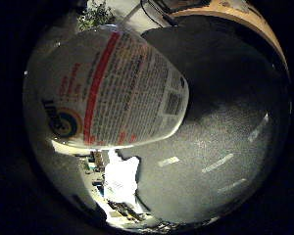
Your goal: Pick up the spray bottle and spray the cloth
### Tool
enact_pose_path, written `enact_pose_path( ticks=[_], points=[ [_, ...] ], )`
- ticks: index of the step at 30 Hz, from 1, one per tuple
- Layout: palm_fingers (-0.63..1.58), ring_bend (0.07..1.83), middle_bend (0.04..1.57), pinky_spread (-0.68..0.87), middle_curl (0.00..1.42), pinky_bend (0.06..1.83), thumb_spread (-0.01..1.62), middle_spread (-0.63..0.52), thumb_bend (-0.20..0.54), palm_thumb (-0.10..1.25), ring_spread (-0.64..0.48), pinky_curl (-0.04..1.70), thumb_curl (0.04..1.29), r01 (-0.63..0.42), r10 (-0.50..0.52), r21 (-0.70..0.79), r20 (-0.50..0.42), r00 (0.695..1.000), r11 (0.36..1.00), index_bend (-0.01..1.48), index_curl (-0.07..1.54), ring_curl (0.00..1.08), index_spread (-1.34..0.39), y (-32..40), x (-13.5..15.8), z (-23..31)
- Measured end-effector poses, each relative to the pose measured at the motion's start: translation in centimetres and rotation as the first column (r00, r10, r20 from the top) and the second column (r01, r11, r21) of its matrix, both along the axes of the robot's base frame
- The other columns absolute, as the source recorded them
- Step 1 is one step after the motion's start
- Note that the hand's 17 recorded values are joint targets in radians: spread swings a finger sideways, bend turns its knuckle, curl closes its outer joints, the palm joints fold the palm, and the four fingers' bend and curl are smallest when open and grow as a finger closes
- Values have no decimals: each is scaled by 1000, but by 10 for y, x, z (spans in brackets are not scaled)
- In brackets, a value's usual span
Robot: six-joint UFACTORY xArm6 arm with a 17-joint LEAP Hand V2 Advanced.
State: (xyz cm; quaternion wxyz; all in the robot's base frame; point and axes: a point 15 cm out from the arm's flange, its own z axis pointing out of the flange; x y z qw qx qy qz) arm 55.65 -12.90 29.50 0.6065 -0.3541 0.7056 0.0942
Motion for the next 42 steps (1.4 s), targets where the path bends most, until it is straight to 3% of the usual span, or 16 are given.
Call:
enact_pose_path(
  ticks=[10, 17, 22, 28, 33, 38, 42],
  points=[
    [1235, 1425, 1297, -281, 677, 1321, 784, -179, -13, 1067, -212, 609, 922, -99, 100, 56, -20, 995, 994, 1127, 634, 570, -278, 15, -3, 28],
    [1226, 1437, 1315, -285, 673, 1307, 682, -180, -15, 1043, -214, 641, 992, -247, 254, 144, -33, 967, 958, 1142, 635, 570, -269, 34, -26, 65],
    [1227, 1437, 1317, -287, 669, 1298, 650, -179, -13, 1050, -214, 656, 1025, -318, 326, 107, -62, 943, 942, 1147, 633, 569, -266, 42, -46, 86],
    [1226, 1438, 1323, -291, 670, 1292, 625, -180, -14, 1044, -214, 675, 1051, -468, 474, 80, -103, 874, 880, 1150, 630, 569, -265, 79, -96, 122],
    [1228, 1438, 1326, -293, 670, 1283, 617, -173, -14, 1042, -214, 688, 1067, -620, 625, 76, -93, 775, 781, 1155, 631, 568, -265, 126, -150, 163],
    [1228, 1438, 1327, -292, 667, 1276, 622, -171, -14, 1044, -214, 698, 1077, -688, 687, 17, -89, 721, 725, 1155, 630, 568, -266, 163, -179, 185],
    [1228, 1438, 1328, -288, 666, 1272, 625, -175, -14, 1043, -214, 705, 1082, -751, 750, 26, -86, 655, 659, 1154, 630, 568, -266, 212, -204, 184]
  ],
)
